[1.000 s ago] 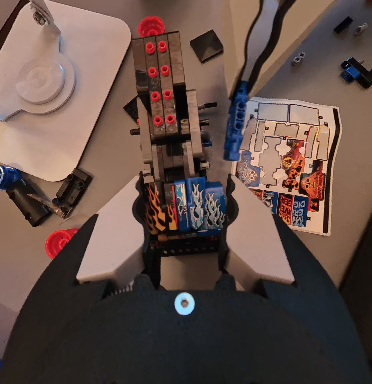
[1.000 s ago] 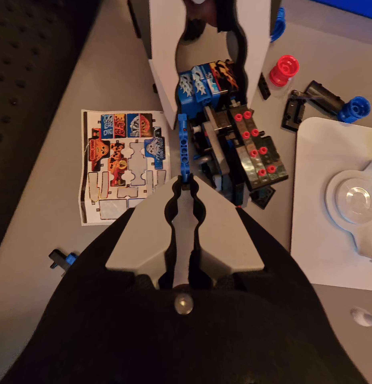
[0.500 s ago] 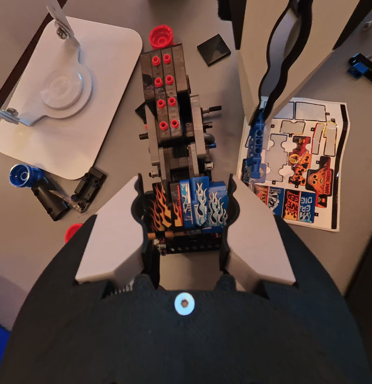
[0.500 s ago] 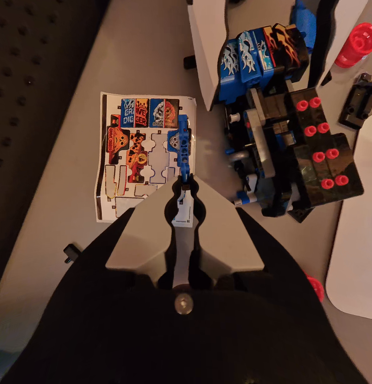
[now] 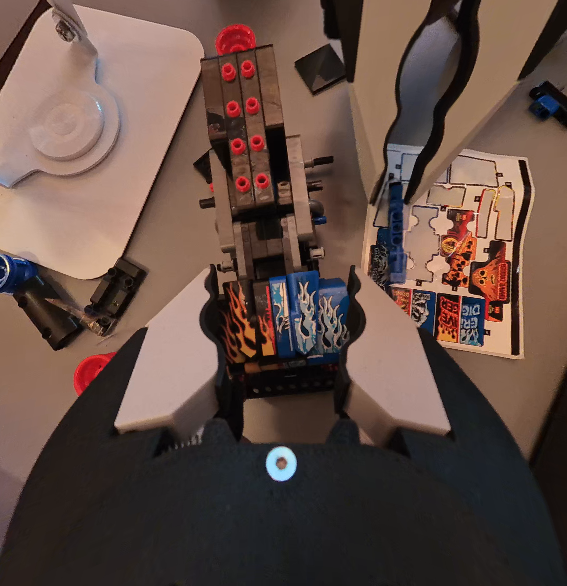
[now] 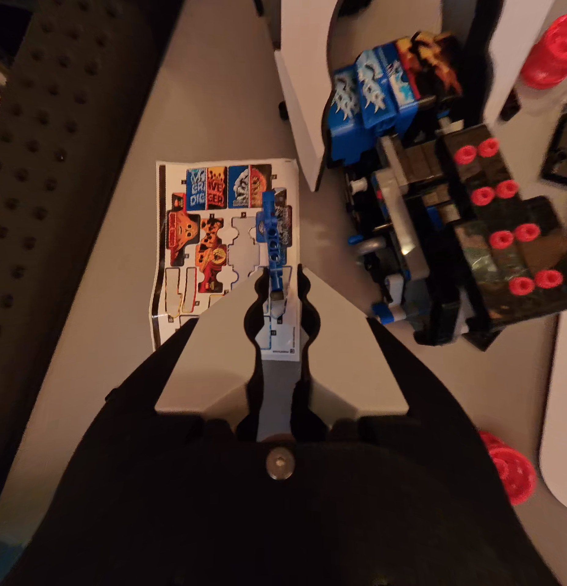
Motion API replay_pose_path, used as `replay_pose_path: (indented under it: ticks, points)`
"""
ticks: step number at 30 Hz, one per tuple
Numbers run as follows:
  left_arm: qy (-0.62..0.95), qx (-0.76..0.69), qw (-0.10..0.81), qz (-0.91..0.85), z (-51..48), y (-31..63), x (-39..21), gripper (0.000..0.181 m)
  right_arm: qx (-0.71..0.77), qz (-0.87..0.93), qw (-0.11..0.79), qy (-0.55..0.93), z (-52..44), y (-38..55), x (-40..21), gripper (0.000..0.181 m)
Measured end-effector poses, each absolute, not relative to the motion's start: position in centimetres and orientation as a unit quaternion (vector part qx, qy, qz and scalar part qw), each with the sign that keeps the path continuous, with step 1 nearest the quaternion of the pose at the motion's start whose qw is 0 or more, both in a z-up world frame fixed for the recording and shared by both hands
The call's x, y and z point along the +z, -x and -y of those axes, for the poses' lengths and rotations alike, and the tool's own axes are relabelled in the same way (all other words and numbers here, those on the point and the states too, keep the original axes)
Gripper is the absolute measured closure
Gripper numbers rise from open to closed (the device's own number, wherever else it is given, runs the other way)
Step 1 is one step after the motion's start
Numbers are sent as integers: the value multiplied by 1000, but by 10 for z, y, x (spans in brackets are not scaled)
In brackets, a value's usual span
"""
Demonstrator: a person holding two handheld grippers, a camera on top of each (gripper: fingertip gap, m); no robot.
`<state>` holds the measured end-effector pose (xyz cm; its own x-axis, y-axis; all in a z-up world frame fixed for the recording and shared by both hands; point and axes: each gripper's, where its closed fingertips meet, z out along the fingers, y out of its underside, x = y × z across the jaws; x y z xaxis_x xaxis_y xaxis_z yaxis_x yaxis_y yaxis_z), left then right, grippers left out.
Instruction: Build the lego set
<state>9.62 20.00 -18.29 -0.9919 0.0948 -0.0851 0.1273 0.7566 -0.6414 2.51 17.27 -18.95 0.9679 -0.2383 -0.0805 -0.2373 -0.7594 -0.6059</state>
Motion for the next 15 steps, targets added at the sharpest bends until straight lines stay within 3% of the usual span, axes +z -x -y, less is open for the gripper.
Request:
replay_pose_path:
  ticks: [15]
  points:
    - [-52, -365, 11, -929, -196, -96, -182, 100, -195, -64, 356, 912, -193, -58, -152, 167]
